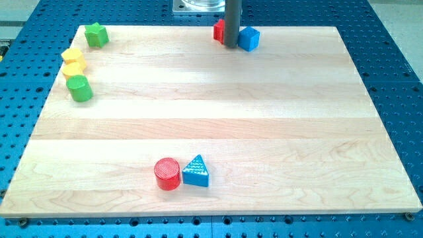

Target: Move the blue cube to the top right corner

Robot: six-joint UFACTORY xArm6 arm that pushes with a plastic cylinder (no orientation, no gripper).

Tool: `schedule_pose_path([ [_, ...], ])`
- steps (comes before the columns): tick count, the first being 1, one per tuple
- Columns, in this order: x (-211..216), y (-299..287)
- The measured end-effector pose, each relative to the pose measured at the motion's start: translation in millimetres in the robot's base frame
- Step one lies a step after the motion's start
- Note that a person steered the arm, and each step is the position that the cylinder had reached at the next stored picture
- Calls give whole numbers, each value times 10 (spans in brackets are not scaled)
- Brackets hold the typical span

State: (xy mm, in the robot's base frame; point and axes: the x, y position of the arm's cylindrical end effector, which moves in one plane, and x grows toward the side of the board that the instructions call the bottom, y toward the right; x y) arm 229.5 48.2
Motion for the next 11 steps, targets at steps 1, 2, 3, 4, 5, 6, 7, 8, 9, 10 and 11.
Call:
schedule_pose_path([
  [1, 1, 115],
  [2, 37, 116],
  [3, 92, 38],
  [4, 136, 284],
  [5, 399, 502],
  [6, 158, 952],
  [7, 335, 1000],
  [8, 496, 1202],
  [9, 302, 1588],
  [10, 109, 1139],
  [11, -359, 603],
])
